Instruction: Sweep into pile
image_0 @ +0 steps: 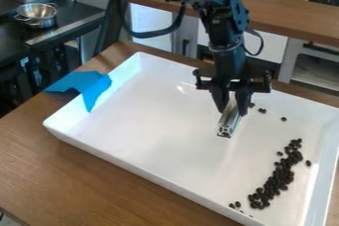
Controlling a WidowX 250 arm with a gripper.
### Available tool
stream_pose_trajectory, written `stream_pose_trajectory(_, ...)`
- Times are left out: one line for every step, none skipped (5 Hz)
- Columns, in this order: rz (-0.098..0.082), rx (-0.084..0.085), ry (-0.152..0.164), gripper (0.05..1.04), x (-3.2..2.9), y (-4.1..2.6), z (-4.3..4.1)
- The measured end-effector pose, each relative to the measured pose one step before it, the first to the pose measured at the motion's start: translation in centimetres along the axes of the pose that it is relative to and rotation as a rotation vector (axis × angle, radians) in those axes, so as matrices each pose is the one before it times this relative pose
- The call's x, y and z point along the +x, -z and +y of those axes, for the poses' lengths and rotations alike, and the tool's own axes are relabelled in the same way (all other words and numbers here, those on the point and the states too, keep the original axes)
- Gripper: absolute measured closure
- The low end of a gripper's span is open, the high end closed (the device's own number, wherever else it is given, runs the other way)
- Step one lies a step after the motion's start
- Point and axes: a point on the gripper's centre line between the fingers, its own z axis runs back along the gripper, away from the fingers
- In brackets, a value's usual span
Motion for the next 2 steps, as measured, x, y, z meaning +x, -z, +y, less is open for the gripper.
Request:
stream_pose_trajectory(-0.0027, 0.0459, -0.0186, 0.723, 0.396, 0.562, 1.462)
stream_pose_trajectory(0.0080, 0.0409, -0.0249, 0.724, 0.619, 1.576, 1.532)
